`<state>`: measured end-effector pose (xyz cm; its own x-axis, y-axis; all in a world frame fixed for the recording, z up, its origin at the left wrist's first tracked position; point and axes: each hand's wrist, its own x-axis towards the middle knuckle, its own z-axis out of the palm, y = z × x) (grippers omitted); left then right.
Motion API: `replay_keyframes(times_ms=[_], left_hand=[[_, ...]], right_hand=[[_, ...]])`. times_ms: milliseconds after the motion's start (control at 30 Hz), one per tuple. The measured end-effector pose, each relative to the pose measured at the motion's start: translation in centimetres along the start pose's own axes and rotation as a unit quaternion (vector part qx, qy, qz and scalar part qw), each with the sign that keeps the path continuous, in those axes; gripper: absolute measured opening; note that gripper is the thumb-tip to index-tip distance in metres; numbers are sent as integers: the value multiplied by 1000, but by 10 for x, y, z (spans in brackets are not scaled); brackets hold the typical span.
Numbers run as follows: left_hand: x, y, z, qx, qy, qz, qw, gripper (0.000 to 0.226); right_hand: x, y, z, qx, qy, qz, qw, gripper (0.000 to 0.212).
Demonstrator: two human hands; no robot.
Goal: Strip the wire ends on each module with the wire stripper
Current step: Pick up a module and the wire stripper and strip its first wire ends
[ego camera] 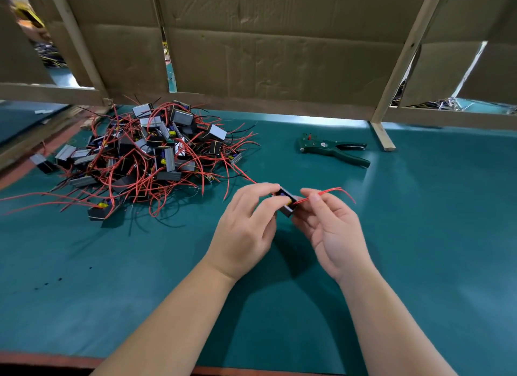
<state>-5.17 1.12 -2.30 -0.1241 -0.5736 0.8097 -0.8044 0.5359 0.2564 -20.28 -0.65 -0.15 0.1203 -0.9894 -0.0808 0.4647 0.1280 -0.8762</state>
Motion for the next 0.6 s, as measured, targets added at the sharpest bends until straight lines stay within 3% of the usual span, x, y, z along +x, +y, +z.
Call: replay_keyframes(times_ms=[200, 333, 467, 600], left_hand=[[-1, 0, -5, -16, 23, -37, 999, 11], [-2, 1, -5, -38, 4, -47, 998, 23], [-4, 0, -5, -87, -29, -139, 986, 33], [-3, -5, -5, -194, 4, -260, 946, 22]], right_hand=[[-2, -3, -13, 23, 49, -42, 998, 17], [-7, -2, -9, 12, 36, -48, 998, 20], [-9, 0, -6, 3, 15, -46, 999, 19], [-10, 2, -6, -12, -1, -41, 999, 19]])
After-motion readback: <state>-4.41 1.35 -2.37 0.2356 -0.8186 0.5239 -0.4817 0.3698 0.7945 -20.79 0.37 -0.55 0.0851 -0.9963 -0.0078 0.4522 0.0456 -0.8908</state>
